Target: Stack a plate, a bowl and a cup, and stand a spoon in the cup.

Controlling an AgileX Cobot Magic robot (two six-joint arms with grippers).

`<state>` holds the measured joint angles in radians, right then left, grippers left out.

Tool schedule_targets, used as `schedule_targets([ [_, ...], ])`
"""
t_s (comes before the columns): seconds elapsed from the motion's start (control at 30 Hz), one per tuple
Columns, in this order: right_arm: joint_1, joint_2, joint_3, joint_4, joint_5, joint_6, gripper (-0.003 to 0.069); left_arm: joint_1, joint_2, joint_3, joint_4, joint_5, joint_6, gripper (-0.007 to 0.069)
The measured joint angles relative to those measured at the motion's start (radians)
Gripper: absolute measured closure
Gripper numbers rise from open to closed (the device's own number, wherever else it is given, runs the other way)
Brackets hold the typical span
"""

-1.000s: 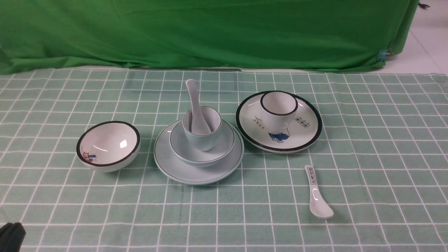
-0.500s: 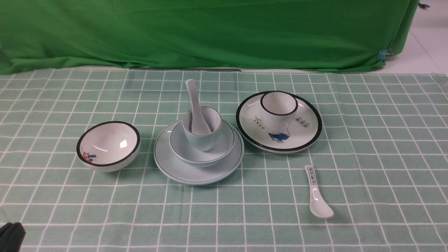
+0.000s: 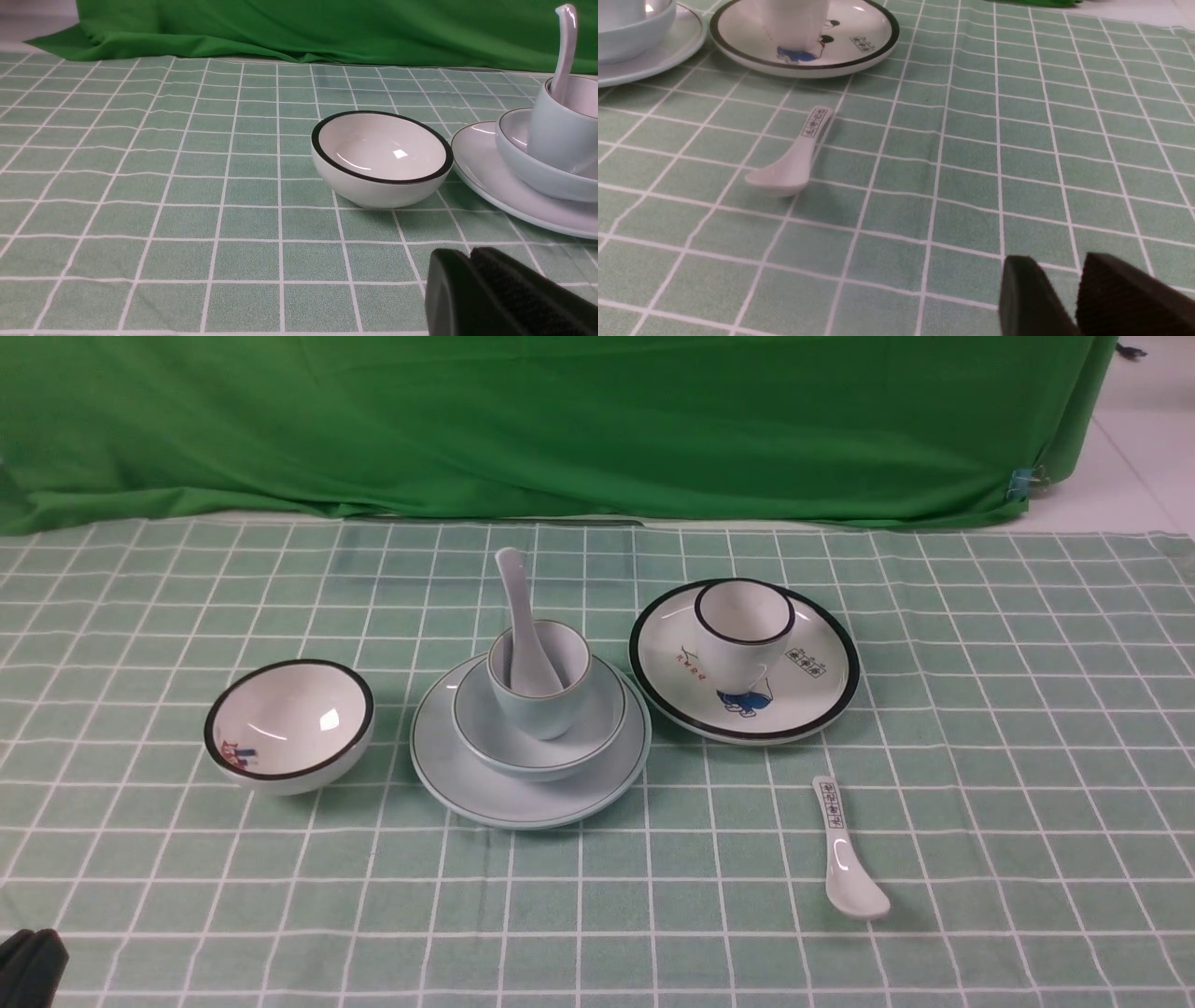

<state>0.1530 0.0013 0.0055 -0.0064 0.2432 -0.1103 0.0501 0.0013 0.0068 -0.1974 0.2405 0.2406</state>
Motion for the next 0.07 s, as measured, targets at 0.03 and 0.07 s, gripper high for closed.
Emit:
schedule_targets([
  [0.03, 0.0, 0.0, 0.0, 0.0, 0.0, 0.0, 0.0435, 0.0, 0.0, 0.0, 0.0, 0.0, 0.0, 0.0606],
  [0.07, 0.0, 0.0, 0.0, 0.0, 0.0, 0.0, 0.0433, 0.0, 0.0, 0.0, 0.0, 0.0, 0.0, 0.0606],
])
